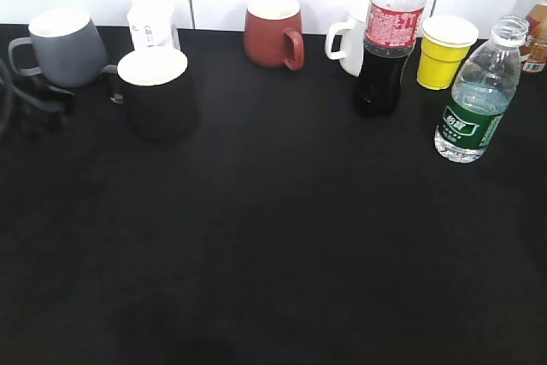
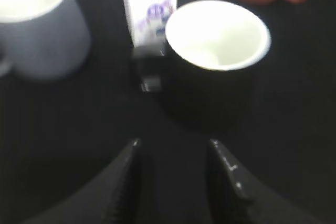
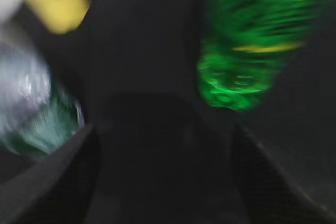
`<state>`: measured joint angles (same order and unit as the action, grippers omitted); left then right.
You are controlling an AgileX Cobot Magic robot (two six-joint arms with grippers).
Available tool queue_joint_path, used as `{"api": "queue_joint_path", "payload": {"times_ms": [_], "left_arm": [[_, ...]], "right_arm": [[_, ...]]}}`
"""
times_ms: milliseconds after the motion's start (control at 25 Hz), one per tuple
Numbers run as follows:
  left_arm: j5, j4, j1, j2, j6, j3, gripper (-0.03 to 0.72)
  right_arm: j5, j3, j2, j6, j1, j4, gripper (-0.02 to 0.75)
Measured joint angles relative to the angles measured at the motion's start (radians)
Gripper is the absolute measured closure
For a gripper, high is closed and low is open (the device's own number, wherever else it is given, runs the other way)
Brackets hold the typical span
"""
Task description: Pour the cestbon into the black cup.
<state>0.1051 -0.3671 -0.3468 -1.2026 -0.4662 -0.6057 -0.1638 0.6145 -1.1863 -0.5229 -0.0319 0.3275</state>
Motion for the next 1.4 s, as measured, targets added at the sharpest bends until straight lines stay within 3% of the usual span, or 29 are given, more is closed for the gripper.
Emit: {"api": "queue_joint_path", "payload": {"times_ms": [80,160,280,520,600,760,840,1080,1160,1280,1400], "left_arm": [[0.281,0.056,-0.071,0.100,0.000,-0.095,0.377],[0.435,0.067,-0.127,0.222,0.000,-0.152,0.377],[0.668,0.118,-0.173,0.460,0.079,-0.157,0.377],[0.965,0.201,-0.175,0.941,0.215,-0.113,0.377],[1.033,0.271,-0.176,1.068,0.269,-0.034,0.377],[0.990,0.333,-0.176,1.189,0.318,0.075,0.377],[0.967,0.341,-0.176,1.190,0.324,0.086,0.377],[0.962,0.342,-0.174,1.190,0.327,0.088,0.377],[0.961,0.343,-0.108,1.190,0.327,0.088,0.377],[0.961,0.343,0.083,1.190,0.327,0.088,0.377],[0.961,0.343,0.211,1.191,0.327,0.088,0.377]], "right_arm": [[-0.104,0.029,0.115,0.171,0.041,-0.196,0.162],[-0.228,0.032,0.266,0.318,0.158,-0.304,0.162],[-0.461,0.032,0.536,0.351,0.280,-0.371,0.164],[-1.021,0.033,1.155,0.392,0.293,-0.376,0.164],[-1.049,0.033,1.195,0.388,0.293,-0.290,0.164],[-0.969,-0.079,1.195,0.387,0.293,-0.266,0.164],[-0.900,-0.110,1.195,0.385,0.293,-0.270,0.164],[-0.883,-0.110,1.195,0.383,0.289,-0.276,0.164],[-0.882,-0.110,1.195,0.383,0.242,-0.276,0.164],[-0.881,-0.110,1.195,0.383,0.084,-0.279,0.164],[-0.881,-0.110,1.195,0.383,-0.028,-0.279,0.164]]}}
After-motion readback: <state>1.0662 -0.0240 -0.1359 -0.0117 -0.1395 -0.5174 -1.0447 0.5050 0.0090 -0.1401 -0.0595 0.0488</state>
